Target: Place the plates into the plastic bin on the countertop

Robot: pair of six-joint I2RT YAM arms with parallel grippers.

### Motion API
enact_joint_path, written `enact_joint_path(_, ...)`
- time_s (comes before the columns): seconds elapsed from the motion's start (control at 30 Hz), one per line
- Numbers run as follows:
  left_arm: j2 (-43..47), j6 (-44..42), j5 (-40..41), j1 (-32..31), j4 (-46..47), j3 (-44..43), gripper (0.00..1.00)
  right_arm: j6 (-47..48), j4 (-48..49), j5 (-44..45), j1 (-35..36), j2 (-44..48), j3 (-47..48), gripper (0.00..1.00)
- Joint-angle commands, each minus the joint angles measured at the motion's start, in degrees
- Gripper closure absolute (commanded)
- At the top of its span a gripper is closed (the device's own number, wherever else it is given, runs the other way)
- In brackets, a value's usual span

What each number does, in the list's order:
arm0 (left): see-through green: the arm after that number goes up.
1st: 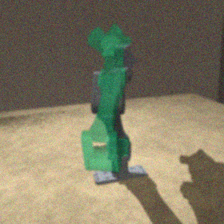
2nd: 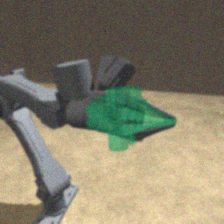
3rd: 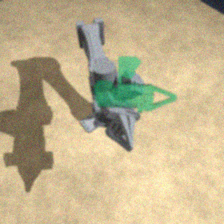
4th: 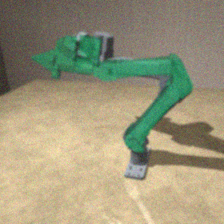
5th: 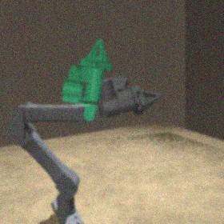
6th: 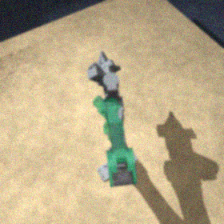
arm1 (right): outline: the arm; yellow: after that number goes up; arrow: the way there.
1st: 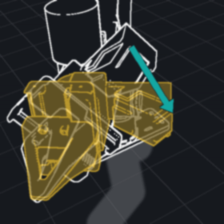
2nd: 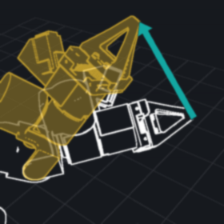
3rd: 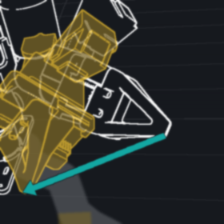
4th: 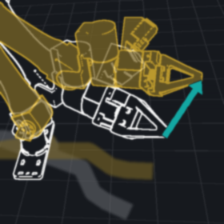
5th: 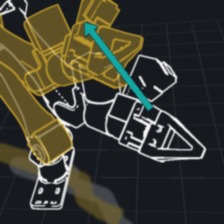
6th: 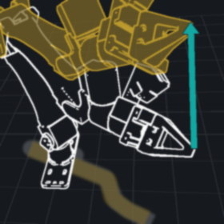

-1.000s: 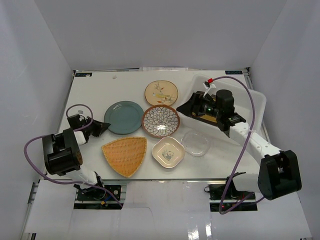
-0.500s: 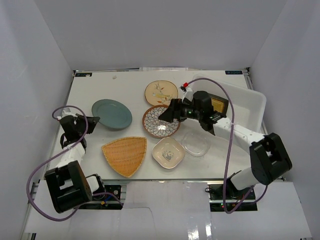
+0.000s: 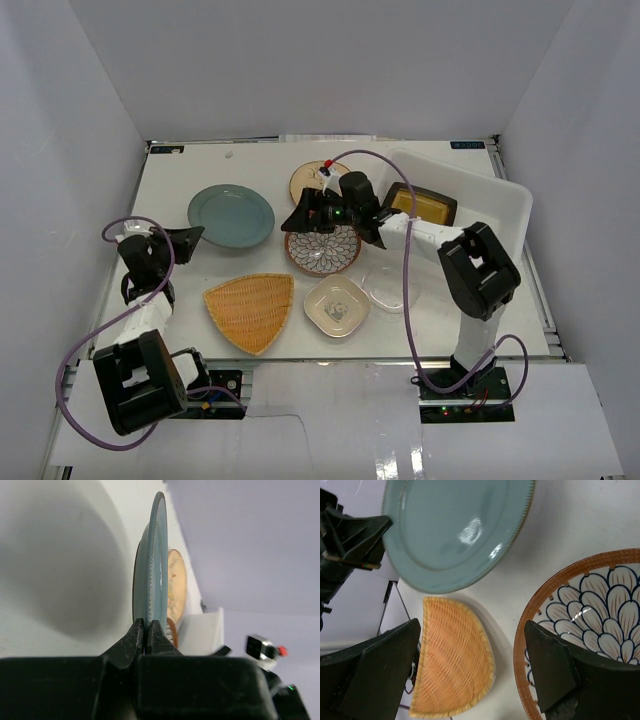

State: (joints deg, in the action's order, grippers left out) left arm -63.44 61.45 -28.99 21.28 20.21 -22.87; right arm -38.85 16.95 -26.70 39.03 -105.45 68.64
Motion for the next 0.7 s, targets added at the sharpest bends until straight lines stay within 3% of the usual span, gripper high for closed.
enact_joint_path(0.0, 2.4, 9.5, -8.4, 0.3, 14.4, -0.2, 1.0, -4.3, 3.9, 1.8, 0.3, -4.0, 5.1, 0.1)
enact_joint_path(0.3, 1.4, 16.5, -16.5, -1.1, 22.7, 0.1, 1.0, -7.8, 4.5, 3.1, -0.5, -9.2, 11.5, 0.1)
enact_joint_path(0.4, 1.1, 16.6, -18.6, -2.6, 22.6, -1.5, 1.0, -8.7, 6.6, 3.2, -1.0, -8.5, 10.1, 0.03)
enact_joint_path(0.43, 0.9, 16.9, -19.3, -3.4, 23.2, -1.8, 1.0, -10.0, 9.3, 3.1, -1.5, -7.8, 9.3, 0.06)
enact_joint_path(0.5, 0.9, 17.2, -20.2, -4.8, 23.2, -3.0, 1.0, -12.1, 13.1, 2.0, -2.0, -7.1, 6.5, 0.19)
enact_joint_path(0.6, 0.5, 16.2, -22.2, -6.6, 20.8, -4.5, 1.0, -15.8, 18.0, -0.4, -3.2, -7.2, 5.7, 0.18)
enact_joint_path(0.67, 1.2, 15.1, -22.4, -7.7, 19.4, -5.0, 1.0, -16.9, 19.1, -1.2, -3.5, -6.4, 5.4, 0.36)
